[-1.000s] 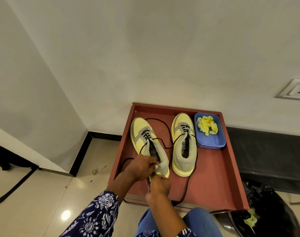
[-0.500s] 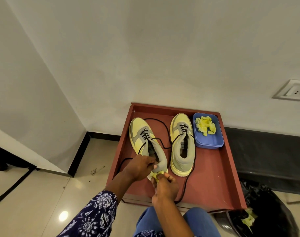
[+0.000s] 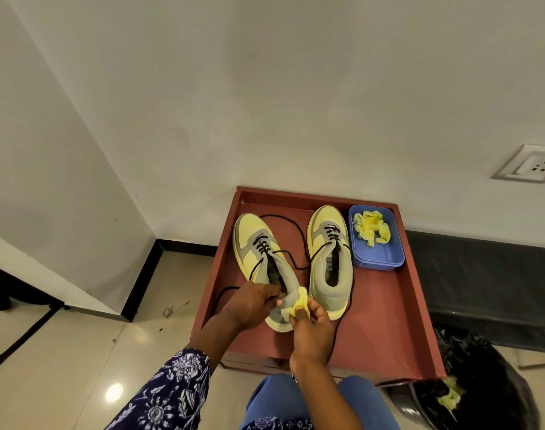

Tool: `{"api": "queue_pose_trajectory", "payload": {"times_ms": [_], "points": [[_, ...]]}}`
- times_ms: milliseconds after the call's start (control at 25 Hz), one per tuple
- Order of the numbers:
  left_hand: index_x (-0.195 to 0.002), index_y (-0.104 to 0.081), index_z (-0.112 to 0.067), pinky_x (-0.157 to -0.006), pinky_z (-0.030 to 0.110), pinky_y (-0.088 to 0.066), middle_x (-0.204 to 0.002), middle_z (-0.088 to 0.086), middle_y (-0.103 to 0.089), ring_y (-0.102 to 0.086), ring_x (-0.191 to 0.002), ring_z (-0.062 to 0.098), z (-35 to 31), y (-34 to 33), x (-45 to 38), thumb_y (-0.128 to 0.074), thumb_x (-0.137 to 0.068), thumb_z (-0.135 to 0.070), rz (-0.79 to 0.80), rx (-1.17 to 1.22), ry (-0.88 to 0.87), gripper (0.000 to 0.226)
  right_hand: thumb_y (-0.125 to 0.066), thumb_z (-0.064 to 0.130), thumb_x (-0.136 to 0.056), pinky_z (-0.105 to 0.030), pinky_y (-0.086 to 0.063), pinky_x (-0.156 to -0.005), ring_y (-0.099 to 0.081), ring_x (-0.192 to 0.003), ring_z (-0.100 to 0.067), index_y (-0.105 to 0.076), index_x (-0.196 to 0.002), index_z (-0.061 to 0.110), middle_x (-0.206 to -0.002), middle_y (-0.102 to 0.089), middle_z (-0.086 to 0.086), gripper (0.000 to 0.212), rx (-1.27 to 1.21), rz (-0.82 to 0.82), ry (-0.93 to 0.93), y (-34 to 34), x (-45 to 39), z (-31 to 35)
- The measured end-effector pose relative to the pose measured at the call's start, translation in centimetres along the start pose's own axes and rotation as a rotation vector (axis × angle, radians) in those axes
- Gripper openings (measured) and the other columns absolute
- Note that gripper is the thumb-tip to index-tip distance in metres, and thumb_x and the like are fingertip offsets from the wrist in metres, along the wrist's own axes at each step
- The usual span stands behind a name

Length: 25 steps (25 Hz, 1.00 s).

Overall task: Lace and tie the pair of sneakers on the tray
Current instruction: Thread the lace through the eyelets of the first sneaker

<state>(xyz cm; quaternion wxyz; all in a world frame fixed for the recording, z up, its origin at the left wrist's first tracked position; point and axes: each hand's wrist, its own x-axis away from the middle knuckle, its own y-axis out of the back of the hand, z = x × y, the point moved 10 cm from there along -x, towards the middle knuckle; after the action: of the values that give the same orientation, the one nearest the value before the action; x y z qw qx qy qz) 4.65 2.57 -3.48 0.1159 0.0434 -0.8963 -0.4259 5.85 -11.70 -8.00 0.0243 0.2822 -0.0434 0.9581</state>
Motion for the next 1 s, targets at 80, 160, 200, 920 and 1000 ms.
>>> {"api": "queue_pose_trajectory", "payload": {"times_ms": [80, 160, 200, 920, 1000], "points": [[-0.101, -0.066, 0.000, -0.076, 0.027, -0.048, -0.105, 0.004, -0.070, -0.063, -0.090, 0.015, -0.1, 0.1, 0.1, -0.052, -0.093, -0.024, -0.015, -0.001, 0.004, 0.029, -0.064, 0.003, -0.082, -0.030, -0.049, -0.073, -0.061, -0.085, -0.020, -0.061, -0.088, 0.019, -0.094, -0.065, -0.005, 0.018, 0.136, 0.006, 0.071, -0.1, 0.7, -0.2], [-0.102, -0.066, 0.000, -0.073, 0.020, -0.045, -0.108, 0.004, -0.069, -0.061, -0.089, 0.010, -0.3, 0.2, 0.1, -0.051, -0.094, -0.023, -0.032, 0.002, -0.002, 0.028, -0.069, 0.006, -0.079, -0.032, -0.049, -0.076, -0.060, -0.082, -0.021, -0.056, -0.075, 0.024, -0.091, -0.065, -0.007, 0.022, 0.217, 0.003, 0.105, -0.4, 1.3, -0.5], [-0.102, -0.066, 0.000, -0.071, 0.016, -0.042, -0.107, 0.004, -0.069, -0.060, -0.088, 0.009, -0.4, 0.2, 0.1, -0.051, -0.094, -0.022, -0.036, 0.001, -0.007, 0.028, -0.071, 0.007, -0.077, -0.032, -0.050, -0.076, -0.060, -0.080, -0.021, -0.054, -0.072, 0.024, -0.088, -0.065, -0.007, 0.025, 0.245, 0.002, 0.109, -0.6, 1.5, -0.6], [-0.111, -0.066, -0.008, -0.072, 0.015, -0.041, -0.110, 0.005, -0.069, -0.065, -0.096, 0.018, -0.2, 0.5, 0.6, -0.053, -0.093, -0.020, -0.115, -0.003, -0.003, 0.026, -0.059, 0.005, -0.086, -0.039, -0.051, -0.091, -0.062, -0.098, -0.023, -0.067, -0.109, 0.011, -0.105, -0.068, -0.004, 0.026, 0.291, -0.020, 0.141, 0.1, -1.5, 2.0], [-0.111, -0.066, -0.007, -0.078, 0.020, -0.045, -0.110, 0.007, -0.069, -0.065, -0.096, 0.020, -0.2, 0.4, 0.6, -0.052, -0.093, -0.019, -0.130, -0.002, 0.002, 0.026, -0.055, 0.003, -0.088, -0.031, -0.048, -0.091, -0.060, -0.105, -0.022, -0.067, -0.112, 0.011, -0.111, -0.065, -0.004, 0.028, 0.360, 0.006, 0.222, -0.3, -0.9, 2.7]]}}
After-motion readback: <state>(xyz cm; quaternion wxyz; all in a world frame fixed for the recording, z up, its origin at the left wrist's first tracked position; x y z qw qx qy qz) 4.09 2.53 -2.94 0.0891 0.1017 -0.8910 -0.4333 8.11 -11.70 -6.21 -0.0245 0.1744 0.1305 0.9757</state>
